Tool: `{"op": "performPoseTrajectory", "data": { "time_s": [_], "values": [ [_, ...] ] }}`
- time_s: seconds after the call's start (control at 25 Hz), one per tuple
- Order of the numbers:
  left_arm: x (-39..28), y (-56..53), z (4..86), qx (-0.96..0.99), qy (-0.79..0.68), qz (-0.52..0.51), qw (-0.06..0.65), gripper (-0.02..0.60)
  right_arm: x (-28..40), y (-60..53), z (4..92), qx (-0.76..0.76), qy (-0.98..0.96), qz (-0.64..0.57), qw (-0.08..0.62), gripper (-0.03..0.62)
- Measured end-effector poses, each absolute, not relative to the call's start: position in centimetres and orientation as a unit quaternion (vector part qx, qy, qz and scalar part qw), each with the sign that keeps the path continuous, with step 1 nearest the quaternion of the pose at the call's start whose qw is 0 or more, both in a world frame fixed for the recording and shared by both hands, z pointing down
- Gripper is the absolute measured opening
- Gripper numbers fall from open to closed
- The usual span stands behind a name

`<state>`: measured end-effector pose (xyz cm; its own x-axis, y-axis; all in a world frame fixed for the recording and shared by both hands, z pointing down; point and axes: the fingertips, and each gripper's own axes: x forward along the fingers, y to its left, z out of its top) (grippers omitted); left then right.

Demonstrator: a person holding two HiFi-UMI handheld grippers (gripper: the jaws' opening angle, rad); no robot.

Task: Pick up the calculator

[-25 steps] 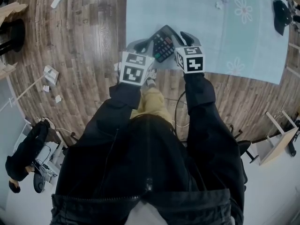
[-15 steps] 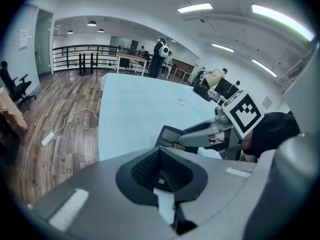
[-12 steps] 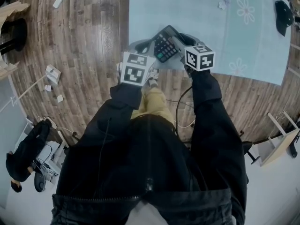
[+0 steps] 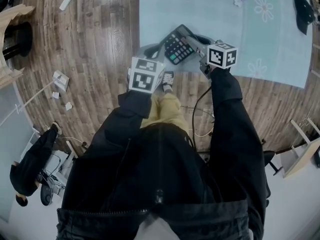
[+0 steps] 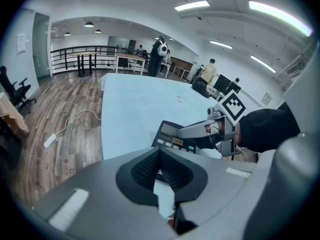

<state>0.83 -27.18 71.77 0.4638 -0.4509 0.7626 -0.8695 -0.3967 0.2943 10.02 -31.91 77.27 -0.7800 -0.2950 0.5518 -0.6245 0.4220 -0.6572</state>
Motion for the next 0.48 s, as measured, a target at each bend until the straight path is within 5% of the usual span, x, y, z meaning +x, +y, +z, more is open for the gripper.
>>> {"op": "performPoseTrajectory", "data": {
  "time_s": [0.48],
  "values": [
    [1.1, -26.4, 68.7, 0.793, -0.429, 0.283, 0.327, 0.001, 9.3, -28.8, 71.9, 0.352, -0.83, 0.38, 0.204, 0.047]
  ]
}}
